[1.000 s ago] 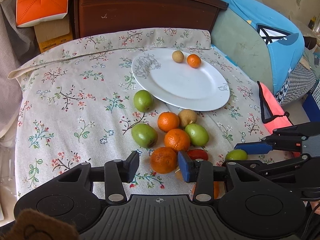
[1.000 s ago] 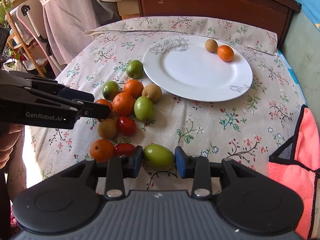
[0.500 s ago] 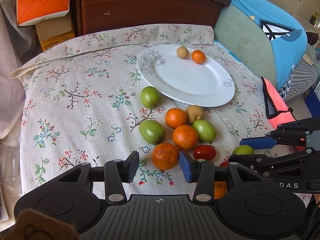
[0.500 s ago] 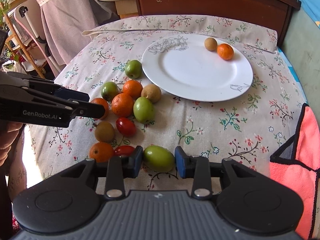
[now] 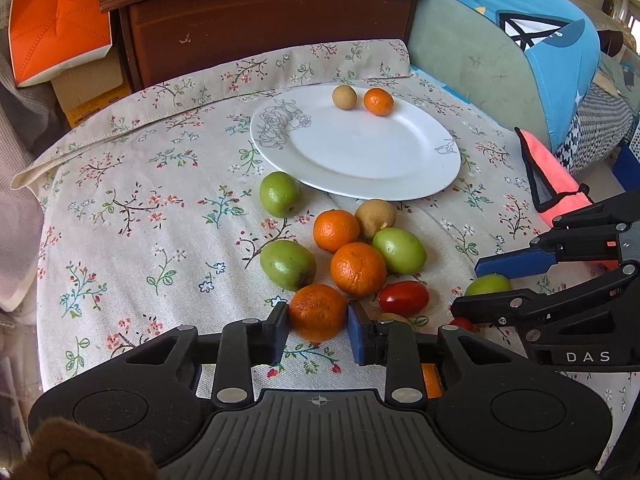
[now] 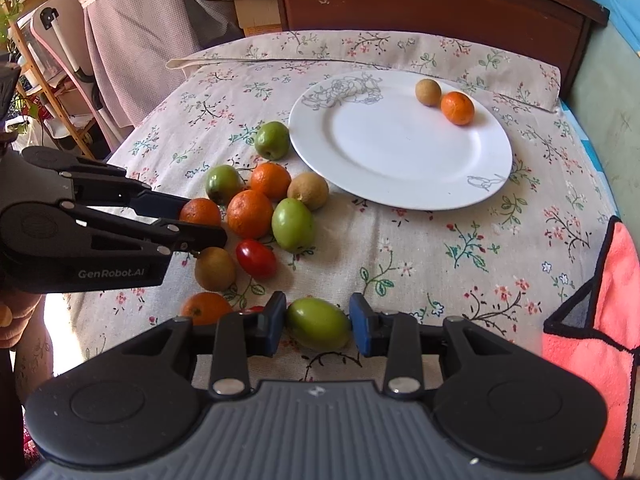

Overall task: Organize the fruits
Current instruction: 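Carry the tangerine and green jujube onto the plate and release both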

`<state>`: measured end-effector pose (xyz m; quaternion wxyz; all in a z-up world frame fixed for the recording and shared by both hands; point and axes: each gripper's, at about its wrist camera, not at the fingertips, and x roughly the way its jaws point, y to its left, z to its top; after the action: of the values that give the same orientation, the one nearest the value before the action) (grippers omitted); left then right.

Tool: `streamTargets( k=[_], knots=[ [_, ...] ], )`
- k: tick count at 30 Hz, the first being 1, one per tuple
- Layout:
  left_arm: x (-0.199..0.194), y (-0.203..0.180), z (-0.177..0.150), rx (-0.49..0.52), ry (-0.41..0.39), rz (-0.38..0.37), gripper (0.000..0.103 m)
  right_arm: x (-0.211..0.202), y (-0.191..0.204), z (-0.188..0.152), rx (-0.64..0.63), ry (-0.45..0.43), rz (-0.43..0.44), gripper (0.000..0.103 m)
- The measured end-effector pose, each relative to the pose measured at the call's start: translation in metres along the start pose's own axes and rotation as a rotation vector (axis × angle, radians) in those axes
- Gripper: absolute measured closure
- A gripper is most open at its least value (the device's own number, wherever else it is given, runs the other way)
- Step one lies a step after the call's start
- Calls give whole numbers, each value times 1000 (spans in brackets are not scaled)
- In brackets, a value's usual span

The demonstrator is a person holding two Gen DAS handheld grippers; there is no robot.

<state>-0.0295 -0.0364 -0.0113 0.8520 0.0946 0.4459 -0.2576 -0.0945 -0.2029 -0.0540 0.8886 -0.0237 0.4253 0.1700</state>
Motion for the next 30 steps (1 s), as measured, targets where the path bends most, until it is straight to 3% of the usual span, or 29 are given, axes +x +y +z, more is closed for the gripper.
streamTargets(
  k=[17, 30],
  knots=[
    [-15, -5, 20, 28, -85, 0, 75, -20, -11, 23, 38, -111, -18, 68],
    [5, 0, 57, 10, -112, -19, 75, -20, -34, 54, 100, -174, -56, 68]
  ],
)
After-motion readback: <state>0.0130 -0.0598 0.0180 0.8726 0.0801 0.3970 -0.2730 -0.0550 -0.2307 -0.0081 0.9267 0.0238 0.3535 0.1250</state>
